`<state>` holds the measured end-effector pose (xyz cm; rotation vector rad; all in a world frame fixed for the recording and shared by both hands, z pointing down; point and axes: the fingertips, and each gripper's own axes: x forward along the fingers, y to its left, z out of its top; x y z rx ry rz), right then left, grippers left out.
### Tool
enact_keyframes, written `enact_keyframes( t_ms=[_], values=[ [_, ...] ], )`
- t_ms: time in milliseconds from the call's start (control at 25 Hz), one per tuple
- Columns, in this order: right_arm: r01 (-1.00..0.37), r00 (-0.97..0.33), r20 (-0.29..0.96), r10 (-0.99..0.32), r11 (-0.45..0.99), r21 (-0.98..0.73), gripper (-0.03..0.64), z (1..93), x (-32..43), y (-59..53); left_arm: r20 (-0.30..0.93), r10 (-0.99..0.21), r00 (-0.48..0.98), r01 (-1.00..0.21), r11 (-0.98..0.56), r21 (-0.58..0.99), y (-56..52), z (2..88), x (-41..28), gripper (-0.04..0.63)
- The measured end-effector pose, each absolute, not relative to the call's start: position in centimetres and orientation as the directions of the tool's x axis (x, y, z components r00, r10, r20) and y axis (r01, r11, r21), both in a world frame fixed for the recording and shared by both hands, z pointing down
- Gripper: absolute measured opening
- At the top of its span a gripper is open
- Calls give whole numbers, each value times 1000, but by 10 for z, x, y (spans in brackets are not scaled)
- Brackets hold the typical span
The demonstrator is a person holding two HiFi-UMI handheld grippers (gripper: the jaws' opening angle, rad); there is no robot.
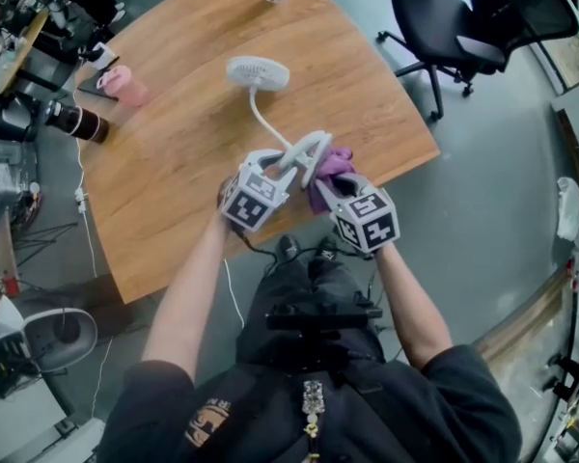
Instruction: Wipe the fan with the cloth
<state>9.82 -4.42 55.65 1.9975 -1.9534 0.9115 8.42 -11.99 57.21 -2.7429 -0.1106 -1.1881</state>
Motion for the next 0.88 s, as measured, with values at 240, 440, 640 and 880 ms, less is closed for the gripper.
enact_keyframes(
  t_ms=[240, 440, 640, 880],
  values=[
    [-986, -66, 512, -857, -23, -165, 72, 495, 90, -60, 707, 43, 705, 138, -987, -78, -119, 572, 82, 147],
    [-991, -131, 565, -815, 127, -45, 72, 482, 70, -93, 690, 69, 721, 153, -986, -62, -118, 567, 81, 149],
    [-965, -176, 661, -730, 259, 30, 72, 501, 78, -109, 682, 73, 727, 153, -986, -58, -116, 570, 83, 149],
    [-935, -263, 650, -713, 354, 10, 72, 497, 121, -108, 709, 62, 702, 131, -990, -43, -117, 569, 84, 149]
  ],
)
